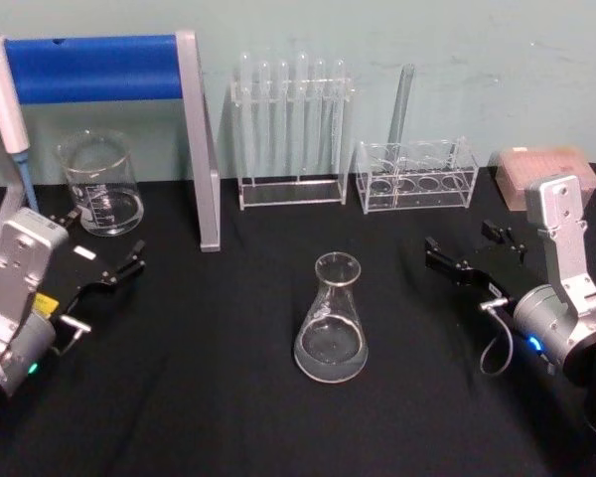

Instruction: Grasp the erlenmeyer flask with one hand, shake it three times, then place it back.

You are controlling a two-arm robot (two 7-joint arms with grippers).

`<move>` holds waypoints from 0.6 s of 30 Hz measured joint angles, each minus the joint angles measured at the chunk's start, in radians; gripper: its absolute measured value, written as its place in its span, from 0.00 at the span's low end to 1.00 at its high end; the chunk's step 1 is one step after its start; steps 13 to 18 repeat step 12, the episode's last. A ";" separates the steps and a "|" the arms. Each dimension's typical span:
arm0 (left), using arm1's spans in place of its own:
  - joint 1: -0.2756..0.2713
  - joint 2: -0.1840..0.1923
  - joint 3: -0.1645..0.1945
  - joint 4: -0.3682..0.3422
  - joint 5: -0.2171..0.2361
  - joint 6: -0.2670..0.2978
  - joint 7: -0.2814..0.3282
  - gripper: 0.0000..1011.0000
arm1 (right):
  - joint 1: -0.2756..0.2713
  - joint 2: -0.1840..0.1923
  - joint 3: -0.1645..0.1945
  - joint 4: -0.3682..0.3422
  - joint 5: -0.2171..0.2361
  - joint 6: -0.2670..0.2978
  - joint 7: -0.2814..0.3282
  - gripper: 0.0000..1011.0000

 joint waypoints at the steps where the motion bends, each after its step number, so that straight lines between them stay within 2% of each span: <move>1: 0.000 0.000 0.000 0.000 0.000 0.000 0.000 0.99 | 0.000 0.000 0.000 0.000 0.000 0.000 0.000 0.99; 18: 0.000 0.000 0.000 0.000 0.000 0.000 0.000 0.99 | 0.000 0.000 0.000 0.000 0.000 0.000 0.000 0.99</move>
